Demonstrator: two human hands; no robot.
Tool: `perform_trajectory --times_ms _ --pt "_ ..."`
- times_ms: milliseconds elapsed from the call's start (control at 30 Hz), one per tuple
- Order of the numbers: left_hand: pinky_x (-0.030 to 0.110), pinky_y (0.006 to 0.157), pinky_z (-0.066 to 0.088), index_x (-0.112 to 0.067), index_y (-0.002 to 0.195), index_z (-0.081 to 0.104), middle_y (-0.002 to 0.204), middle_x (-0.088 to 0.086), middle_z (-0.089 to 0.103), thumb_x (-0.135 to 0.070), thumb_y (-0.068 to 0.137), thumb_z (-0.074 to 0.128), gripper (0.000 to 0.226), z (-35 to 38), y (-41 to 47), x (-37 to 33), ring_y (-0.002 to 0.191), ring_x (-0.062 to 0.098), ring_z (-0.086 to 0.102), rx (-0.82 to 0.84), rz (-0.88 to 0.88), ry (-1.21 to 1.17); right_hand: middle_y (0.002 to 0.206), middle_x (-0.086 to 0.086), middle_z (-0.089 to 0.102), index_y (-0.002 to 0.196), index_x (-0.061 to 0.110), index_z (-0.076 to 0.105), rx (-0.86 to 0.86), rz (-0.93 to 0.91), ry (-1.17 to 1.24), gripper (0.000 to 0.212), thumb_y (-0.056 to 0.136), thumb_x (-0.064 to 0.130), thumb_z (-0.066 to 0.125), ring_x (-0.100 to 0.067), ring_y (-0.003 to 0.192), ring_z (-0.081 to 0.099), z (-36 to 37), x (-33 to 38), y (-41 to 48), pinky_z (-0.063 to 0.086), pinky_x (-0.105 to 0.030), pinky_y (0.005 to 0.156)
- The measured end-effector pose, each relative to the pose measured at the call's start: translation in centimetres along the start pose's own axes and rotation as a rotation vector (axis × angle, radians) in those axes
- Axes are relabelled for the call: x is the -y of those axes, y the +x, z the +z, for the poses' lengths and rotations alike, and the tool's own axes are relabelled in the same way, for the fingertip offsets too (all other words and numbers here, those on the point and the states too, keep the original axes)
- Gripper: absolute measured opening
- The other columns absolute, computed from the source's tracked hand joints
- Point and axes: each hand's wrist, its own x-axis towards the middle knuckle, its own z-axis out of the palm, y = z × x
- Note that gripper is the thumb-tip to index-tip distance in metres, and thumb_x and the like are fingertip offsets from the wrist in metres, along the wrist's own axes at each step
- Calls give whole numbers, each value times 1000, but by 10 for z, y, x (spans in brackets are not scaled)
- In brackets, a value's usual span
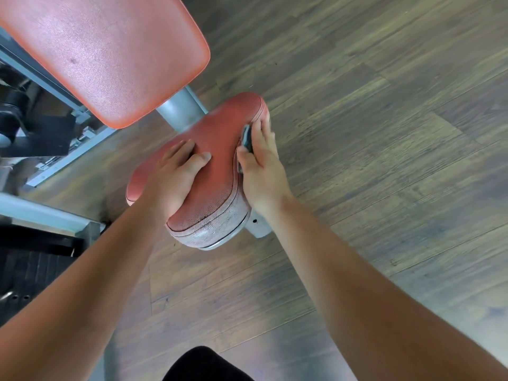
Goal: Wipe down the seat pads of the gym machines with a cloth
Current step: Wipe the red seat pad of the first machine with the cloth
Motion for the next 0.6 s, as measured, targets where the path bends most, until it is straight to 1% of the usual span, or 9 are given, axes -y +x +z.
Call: perform_trajectory --times_ms 100,167,233,267,367,400,467,500,600 --pt "20 113 12 -37 156 46 167 -21 30 -53 100 56 59 0 -1 -1 155 1 20 8 -7 -5 170 16 11 162 28 22 -7 -30 153 57 107 32 39 3 154 7 7 -8 -68 13 -36 129" --pt "19 111 11 -38 156 46 167 -22 29 -54 100 56 60 -1 -2 -2 155 0 20 16 -16 -13 170 13 15 161 24 25 -26 -45 143 54 109 26 40 4 154 9 4 -13 -70 18 -21 125" --pt "19 110 11 -38 156 44 167 -22 28 -55 100 55 60 -1 -3 -3 155 0 19 21 -13 -5 170 9 19 160 20 30 -28 13 151 52 109 23 41 0 154 15 0 -13 -40 28 -2 109" --pt "19 110 11 -38 157 44 168 -22 28 -55 100 54 60 -1 -3 -3 156 1 18 20 -10 1 169 8 21 159 20 31 -41 37 163 52 108 25 41 -2 154 17 1 -11 -30 31 -3 109" --pt "21 113 13 -38 156 45 167 -22 29 -56 100 55 60 -1 -3 -1 155 2 20 12 -8 -3 168 17 18 160 29 27 -105 -26 115 59 103 41 37 -7 154 23 16 -7 -68 28 -42 125" --pt "22 114 14 -39 156 45 167 -23 29 -56 99 55 60 -2 -2 0 155 2 20 9 -5 3 169 19 15 161 31 23 -94 -77 78 59 104 42 36 -7 155 21 20 -8 -88 23 -42 127" --pt "22 113 13 -39 156 44 167 -23 29 -58 99 55 62 -2 -1 1 156 1 19 13 0 9 170 13 16 162 23 24 -95 -159 -28 57 107 36 35 -4 156 12 19 -8 -98 10 -24 127" --pt "21 112 12 -39 157 44 168 -23 28 -58 99 54 62 -1 0 2 156 0 18 19 2 10 169 8 21 160 18 29 -118 -152 -59 54 108 31 36 -4 156 12 15 -8 -83 8 -20 126" --pt "26 117 13 -39 158 42 168 -23 26 -59 100 52 62 -1 1 2 156 0 16 23 5 35 165 0 34 155 11 41 -145 -18 -28 47 109 22 40 -10 155 23 8 2 -31 15 -30 127"
